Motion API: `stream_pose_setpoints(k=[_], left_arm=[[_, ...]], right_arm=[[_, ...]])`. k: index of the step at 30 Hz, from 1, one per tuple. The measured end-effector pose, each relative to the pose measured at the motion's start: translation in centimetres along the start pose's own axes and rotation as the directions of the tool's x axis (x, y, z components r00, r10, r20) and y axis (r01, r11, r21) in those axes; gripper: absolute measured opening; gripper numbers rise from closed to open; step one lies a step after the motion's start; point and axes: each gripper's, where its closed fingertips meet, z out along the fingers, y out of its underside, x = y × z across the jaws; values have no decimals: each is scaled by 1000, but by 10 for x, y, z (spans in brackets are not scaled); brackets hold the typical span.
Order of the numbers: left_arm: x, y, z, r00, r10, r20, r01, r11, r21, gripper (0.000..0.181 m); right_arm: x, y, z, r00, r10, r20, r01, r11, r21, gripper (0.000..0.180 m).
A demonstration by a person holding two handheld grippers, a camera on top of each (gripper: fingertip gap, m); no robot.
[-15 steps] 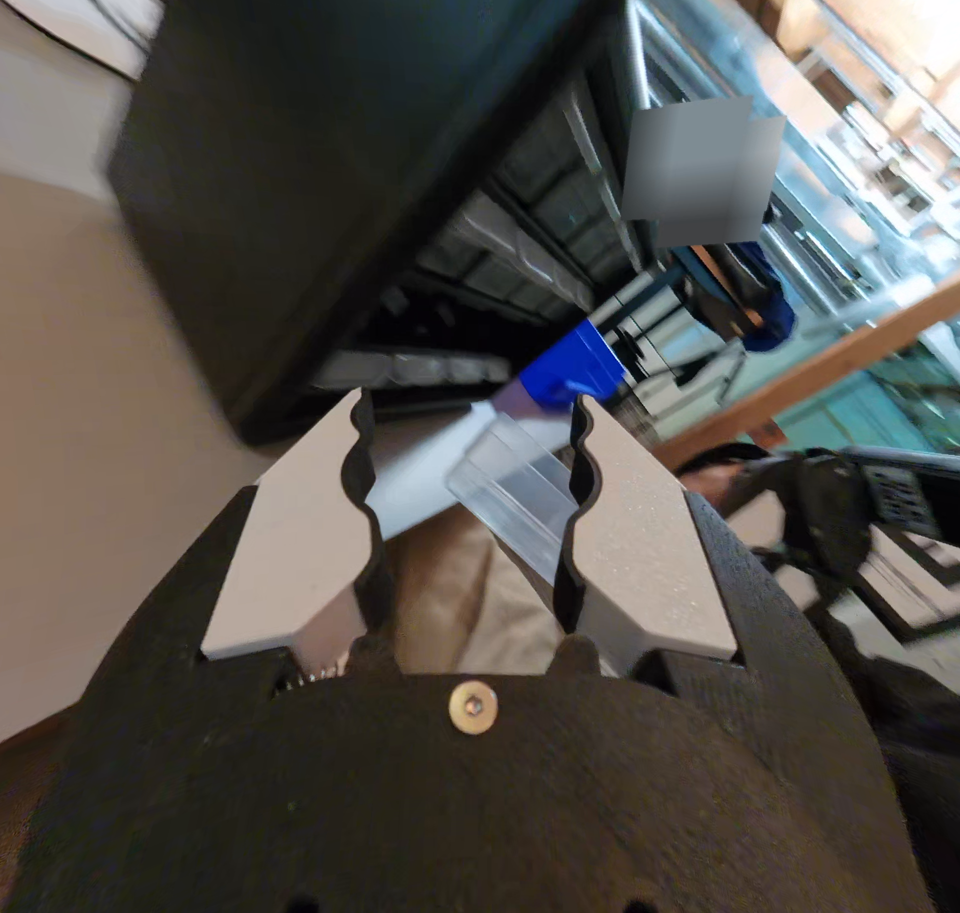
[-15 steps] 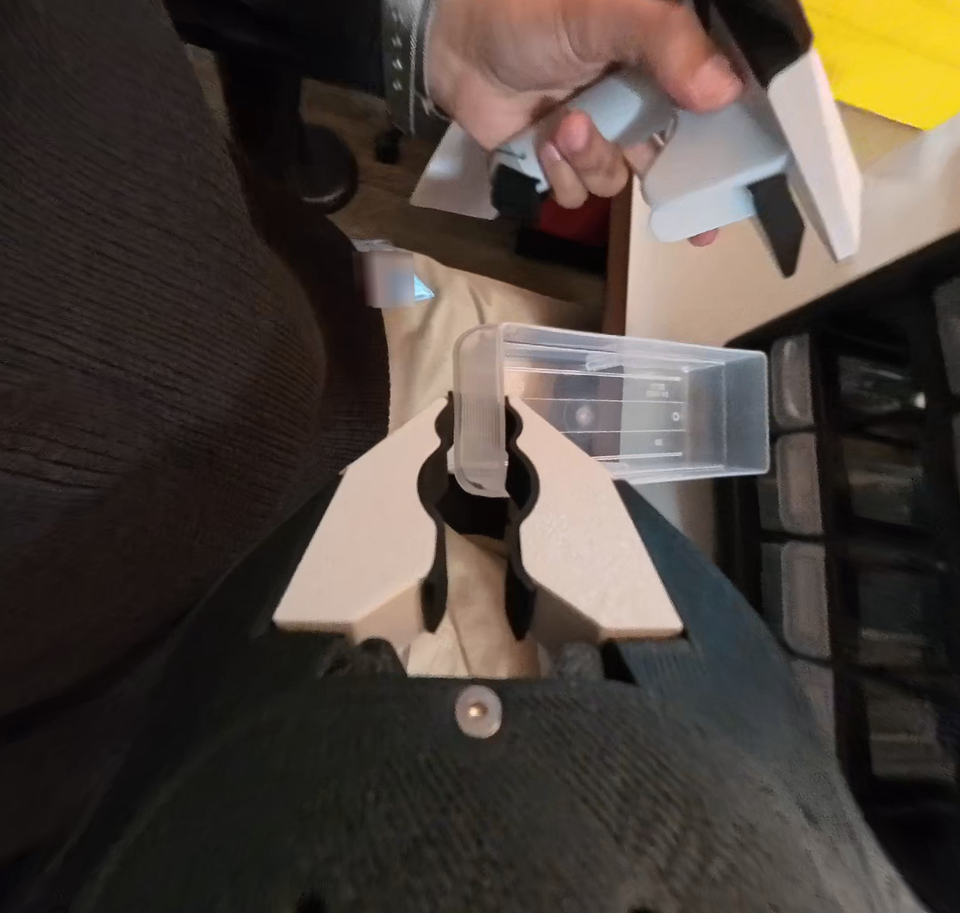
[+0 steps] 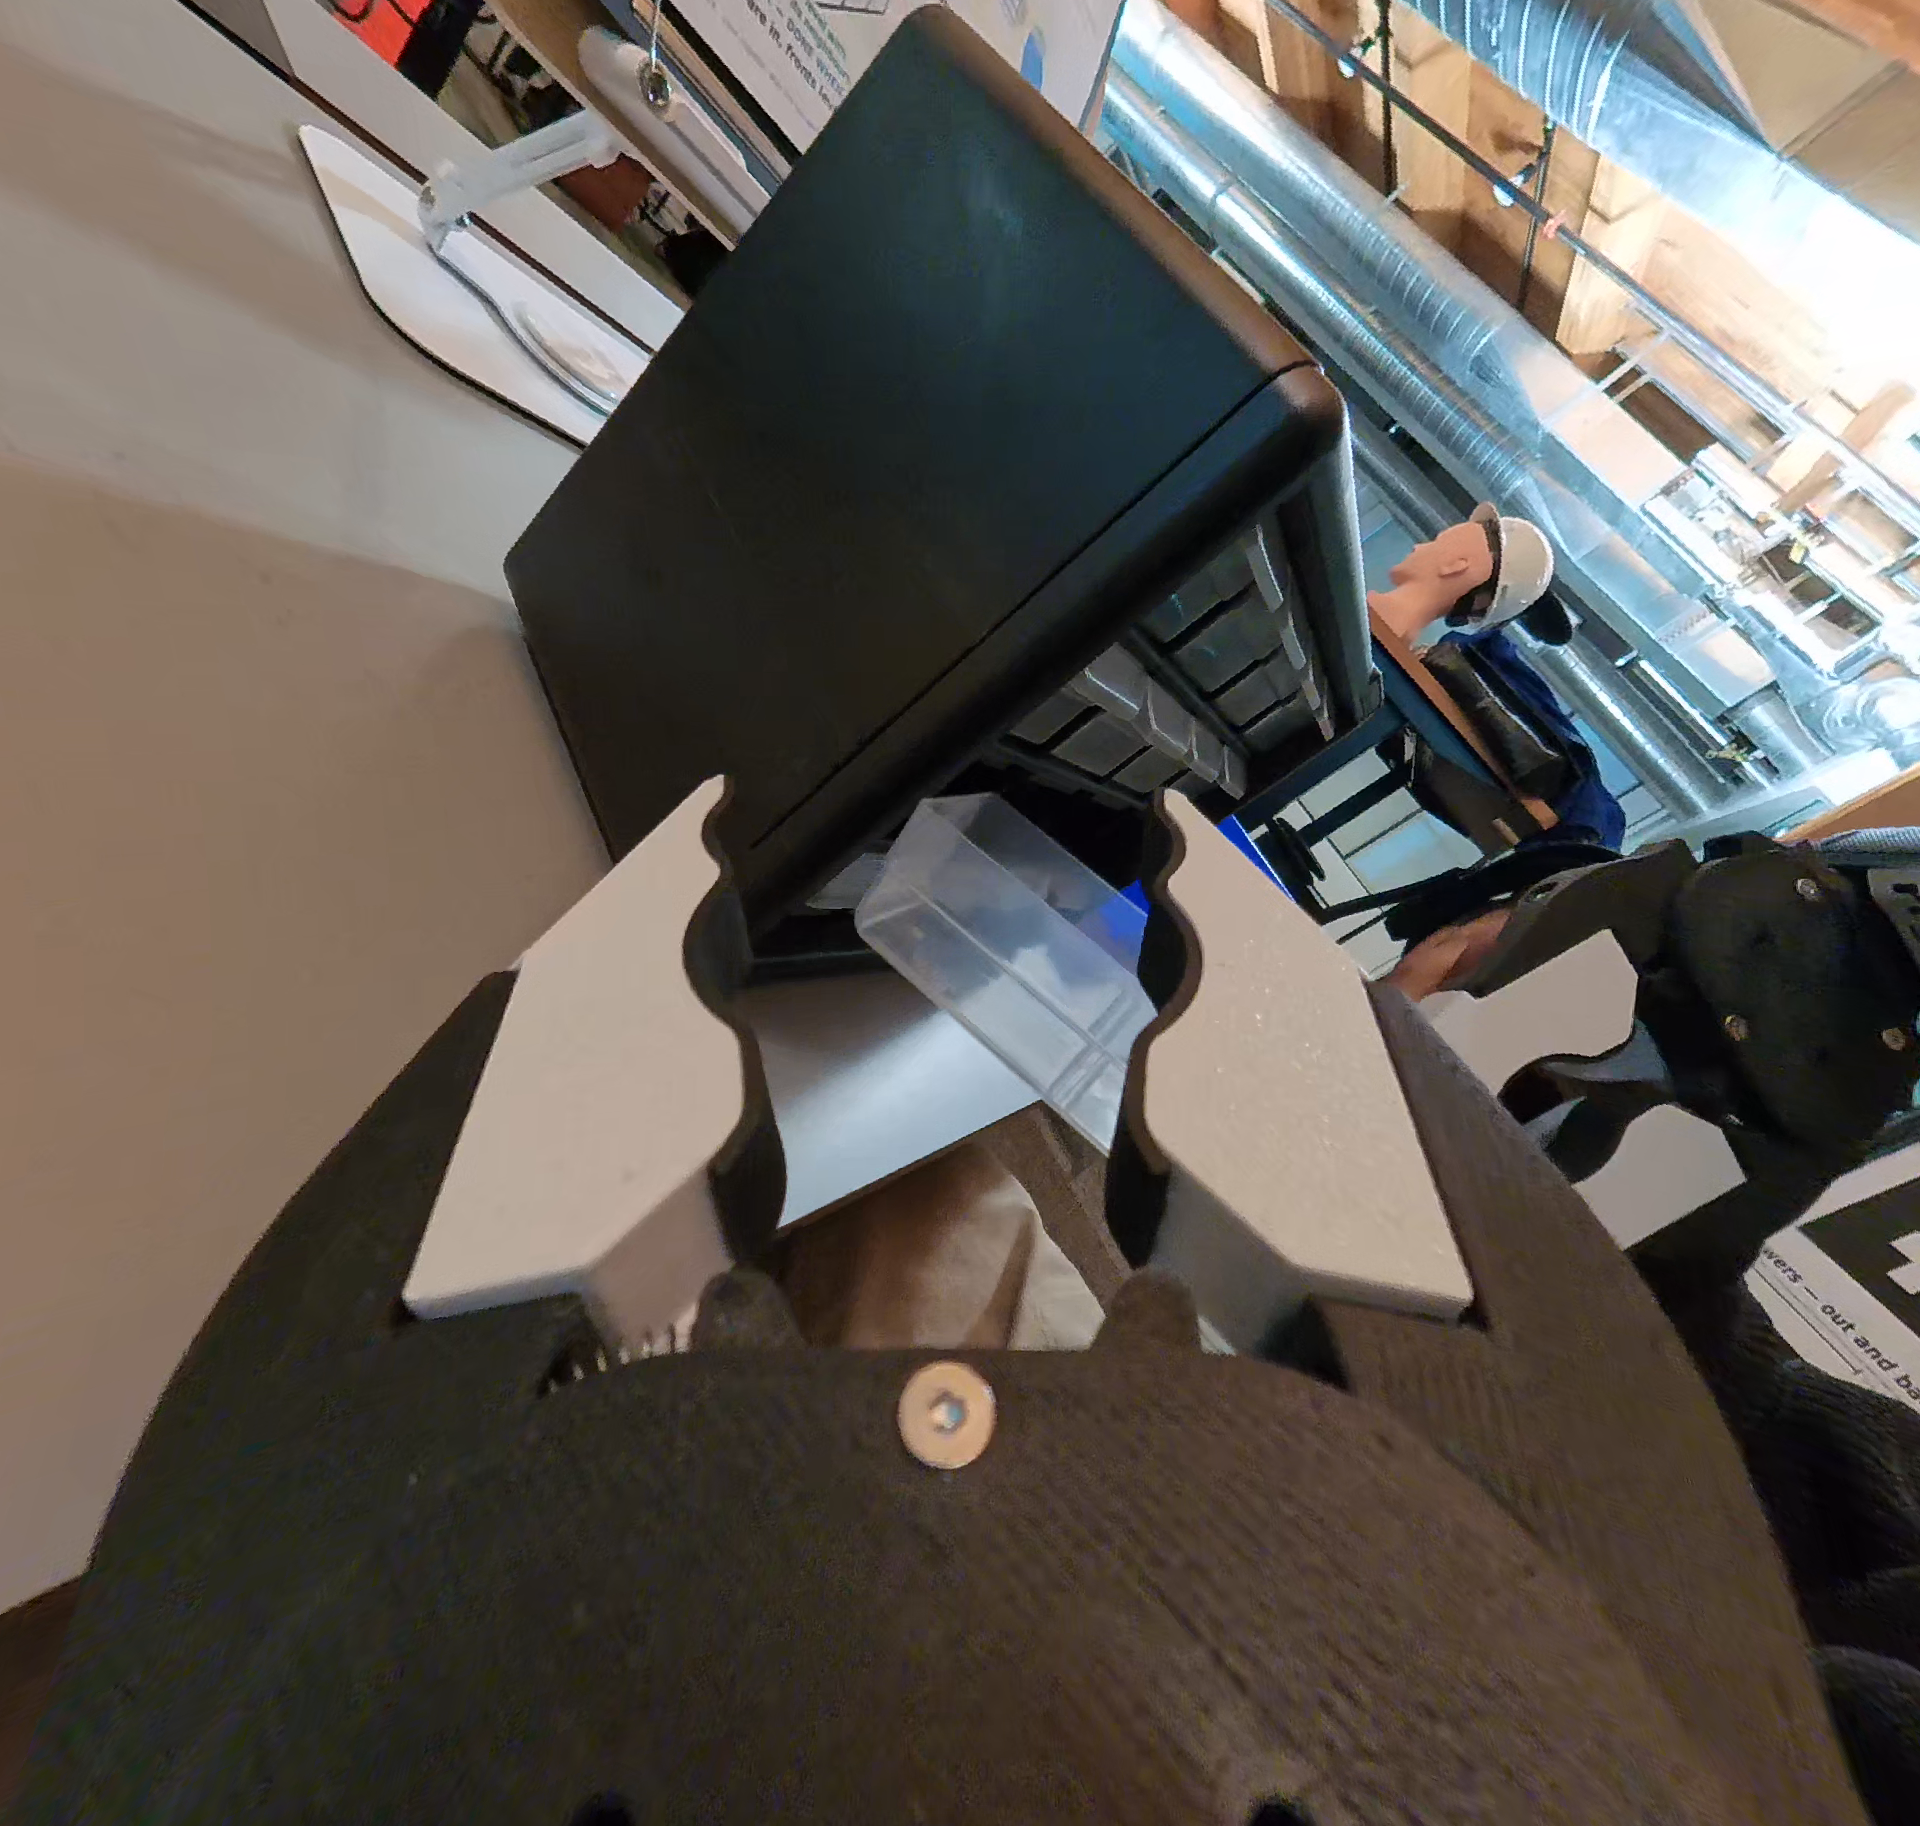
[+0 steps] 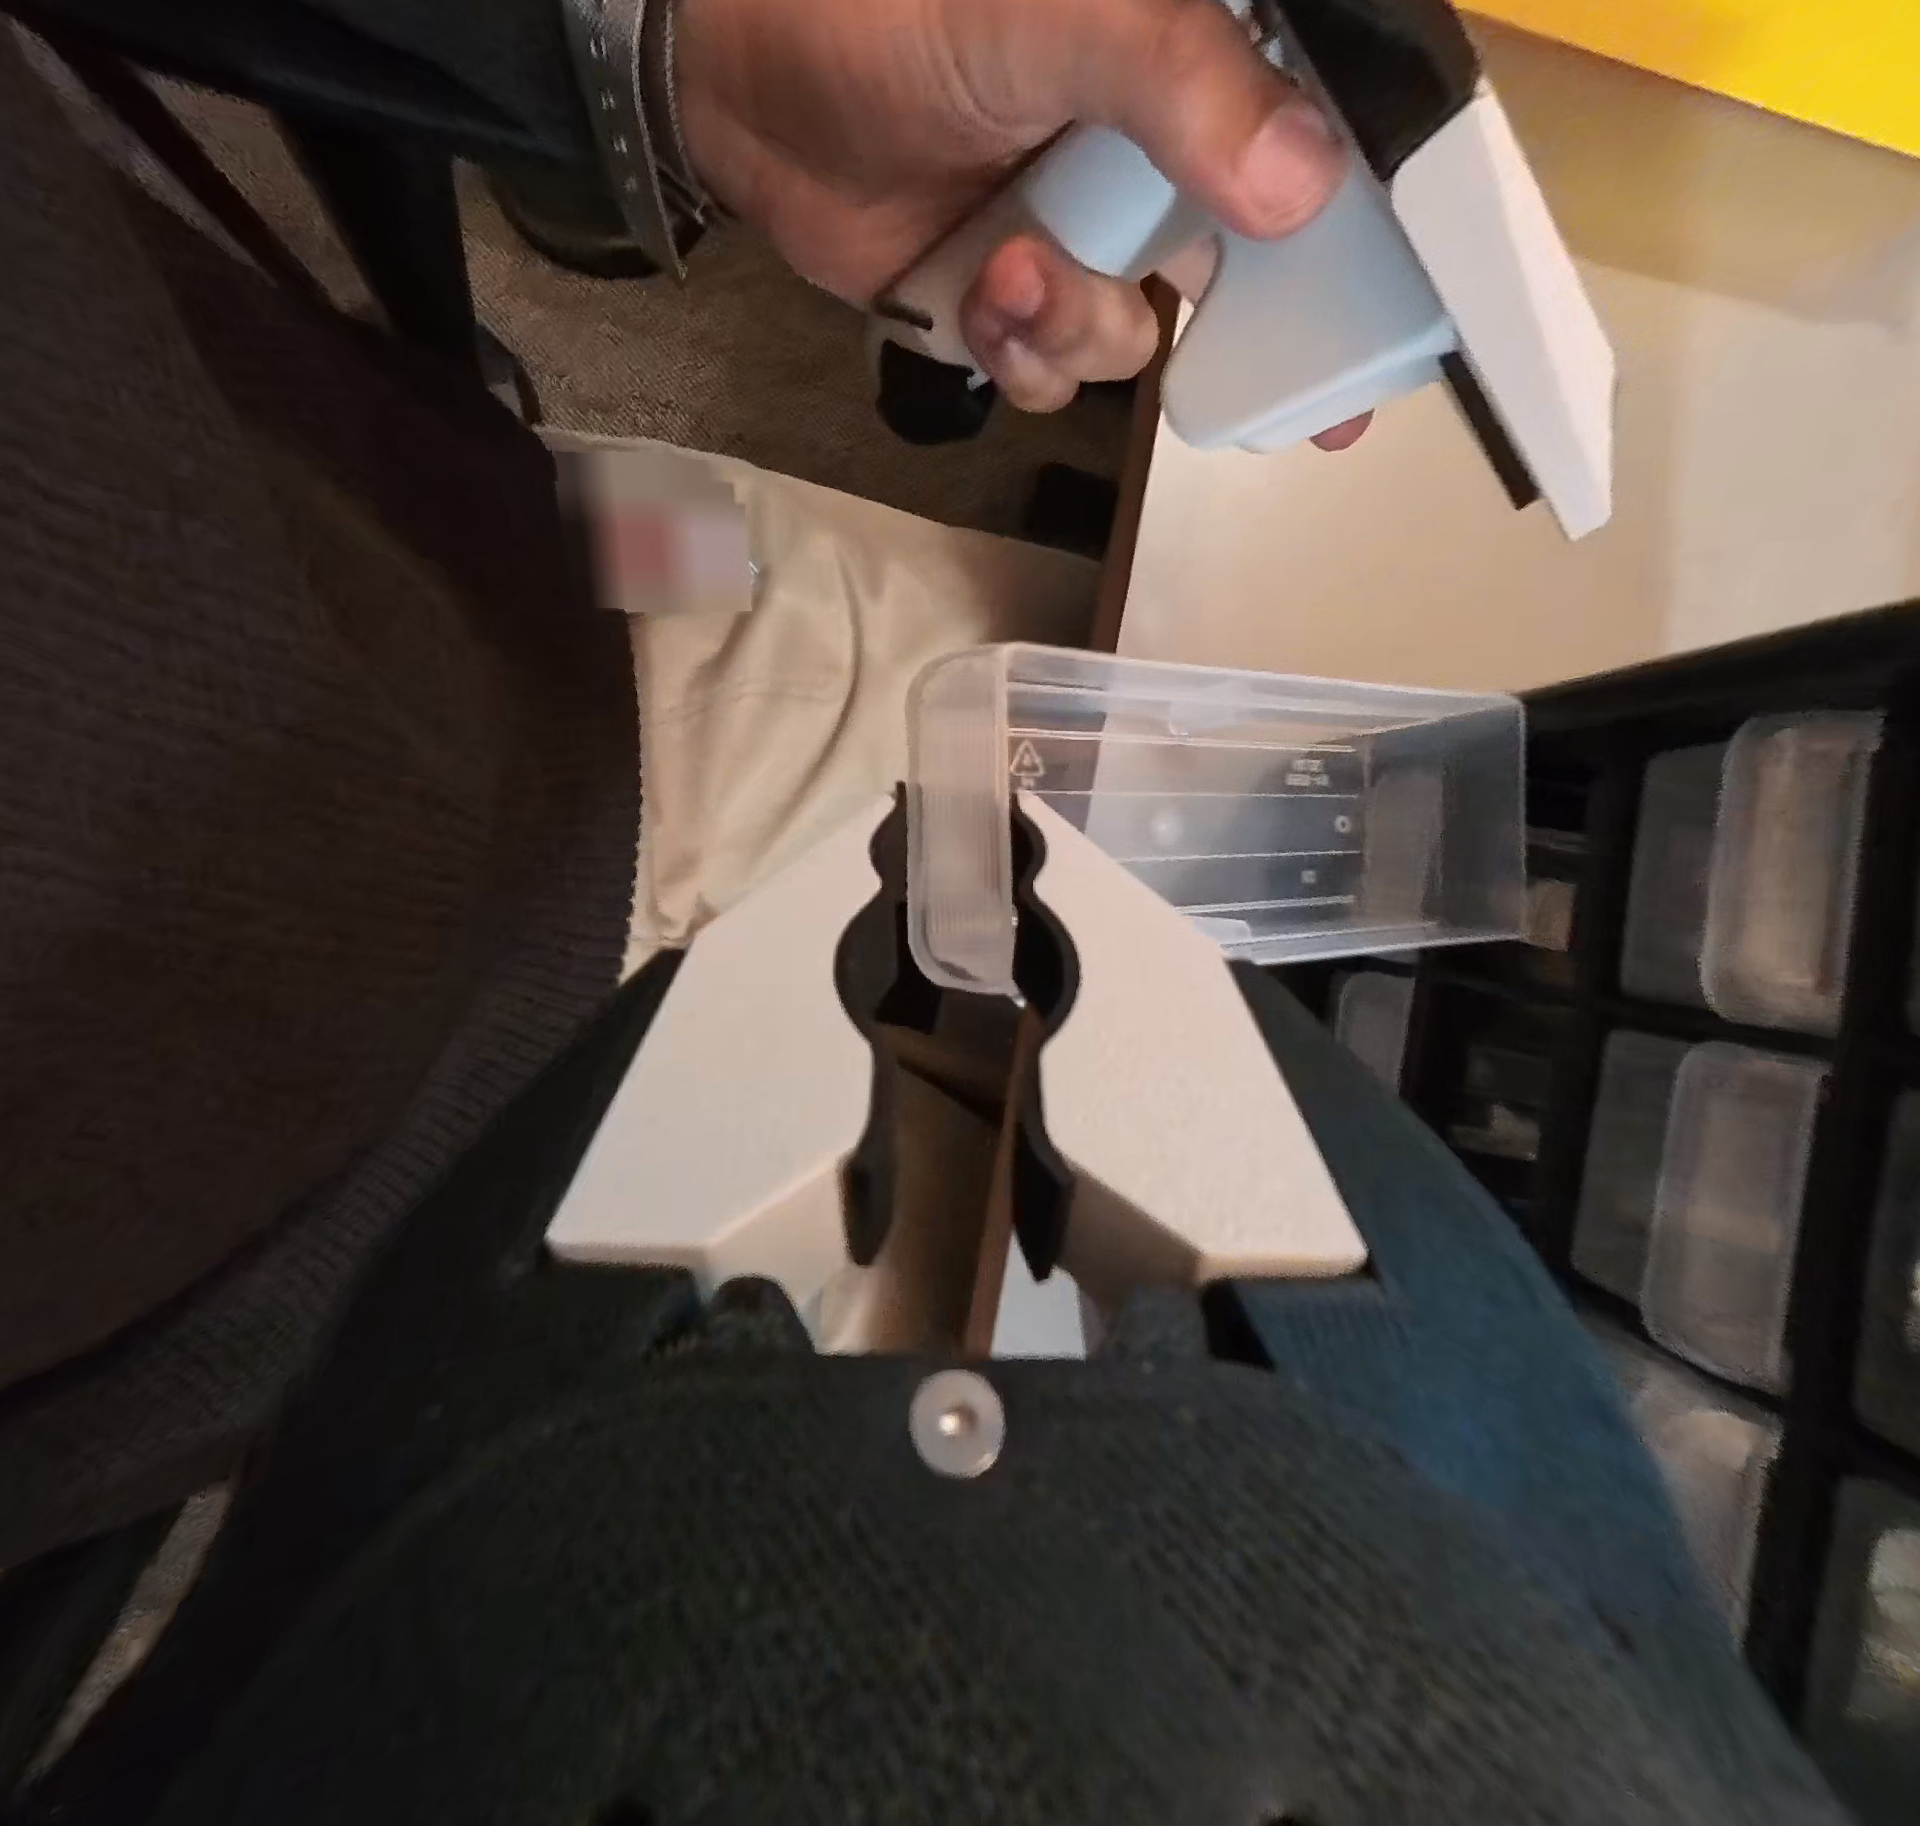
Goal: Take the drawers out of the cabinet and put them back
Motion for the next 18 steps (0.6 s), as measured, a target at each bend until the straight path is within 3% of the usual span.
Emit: stream_pose_setpoints(k=[12,18], left_arm=[[0,2,2,1000,-18,-13,18,1000,-15,73],[-1,5,3,1000,-15,-8,15,1000,-25,73]], right_arm=[[6,-1,-4,996,69,-57,-71,996,-46,16],[9,-5,-1,995,80,-52,-80,997,7,16]])
